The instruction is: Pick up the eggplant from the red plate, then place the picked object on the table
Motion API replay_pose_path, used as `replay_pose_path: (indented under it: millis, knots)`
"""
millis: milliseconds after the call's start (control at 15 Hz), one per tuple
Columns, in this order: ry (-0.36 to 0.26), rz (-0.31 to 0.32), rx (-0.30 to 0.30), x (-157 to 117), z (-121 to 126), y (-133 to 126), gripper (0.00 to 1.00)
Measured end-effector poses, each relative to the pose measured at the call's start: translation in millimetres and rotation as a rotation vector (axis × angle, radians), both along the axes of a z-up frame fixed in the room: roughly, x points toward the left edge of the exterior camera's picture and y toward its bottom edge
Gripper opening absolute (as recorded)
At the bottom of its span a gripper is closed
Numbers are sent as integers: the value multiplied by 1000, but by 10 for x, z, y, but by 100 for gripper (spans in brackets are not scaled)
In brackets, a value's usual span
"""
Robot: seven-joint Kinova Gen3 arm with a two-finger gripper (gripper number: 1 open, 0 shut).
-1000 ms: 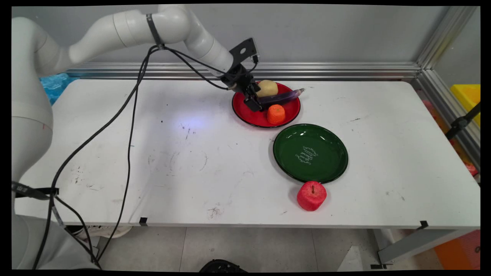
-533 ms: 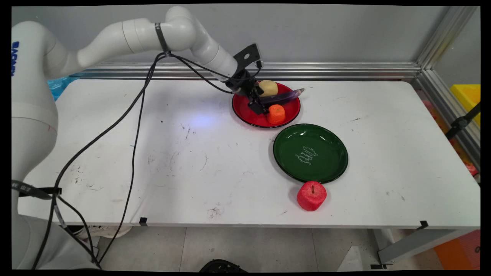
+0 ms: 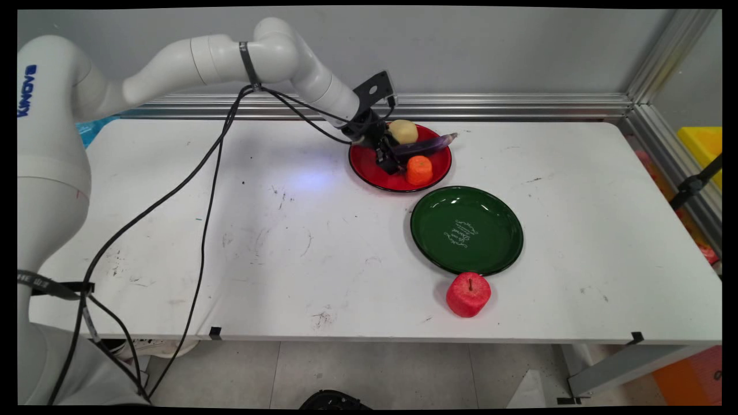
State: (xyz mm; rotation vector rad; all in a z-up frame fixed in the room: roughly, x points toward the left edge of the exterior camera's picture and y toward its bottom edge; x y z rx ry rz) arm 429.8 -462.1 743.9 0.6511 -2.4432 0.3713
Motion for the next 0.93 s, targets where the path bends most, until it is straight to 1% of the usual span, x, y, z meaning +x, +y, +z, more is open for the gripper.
replay_pose_path:
  millis: [333, 533, 733, 933]
  knots:
    - [-5, -3, 9, -9, -30, 13, 0]
    - [-11, 0, 8, -2, 5, 18, 0]
    - [-12, 11, 0, -3, 120, 23, 0]
    - [-5, 36, -7, -19, 316, 72, 0]
